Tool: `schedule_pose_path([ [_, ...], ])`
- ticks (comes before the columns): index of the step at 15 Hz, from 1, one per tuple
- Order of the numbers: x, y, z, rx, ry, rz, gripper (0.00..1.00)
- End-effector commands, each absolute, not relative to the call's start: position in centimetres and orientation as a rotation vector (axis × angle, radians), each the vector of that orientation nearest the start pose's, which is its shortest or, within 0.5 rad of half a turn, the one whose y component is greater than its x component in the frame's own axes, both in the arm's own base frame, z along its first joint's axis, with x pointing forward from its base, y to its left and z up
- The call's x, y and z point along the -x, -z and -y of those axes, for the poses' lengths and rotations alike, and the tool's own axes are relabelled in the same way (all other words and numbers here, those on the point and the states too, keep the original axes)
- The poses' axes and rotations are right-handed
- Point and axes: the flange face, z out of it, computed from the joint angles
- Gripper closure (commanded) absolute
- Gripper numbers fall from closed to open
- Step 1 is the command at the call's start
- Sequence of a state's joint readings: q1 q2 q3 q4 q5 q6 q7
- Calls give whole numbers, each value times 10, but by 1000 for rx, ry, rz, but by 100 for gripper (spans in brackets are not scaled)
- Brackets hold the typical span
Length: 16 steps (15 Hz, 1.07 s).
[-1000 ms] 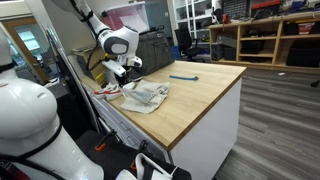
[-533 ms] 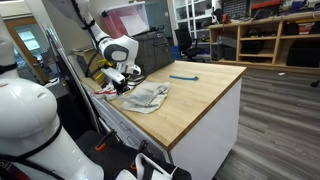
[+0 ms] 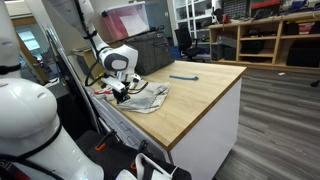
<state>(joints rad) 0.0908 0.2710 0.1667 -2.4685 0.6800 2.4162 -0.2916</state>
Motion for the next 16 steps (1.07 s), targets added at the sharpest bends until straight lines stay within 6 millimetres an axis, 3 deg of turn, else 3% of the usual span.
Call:
schedule_pose_path([
  [1,-426,-157,-137,2704,-386,-39,99],
  [8,-437,-169,-168,2678,-299,-30,99],
  [16,-422,-148,-156,2710,-372,8,99],
])
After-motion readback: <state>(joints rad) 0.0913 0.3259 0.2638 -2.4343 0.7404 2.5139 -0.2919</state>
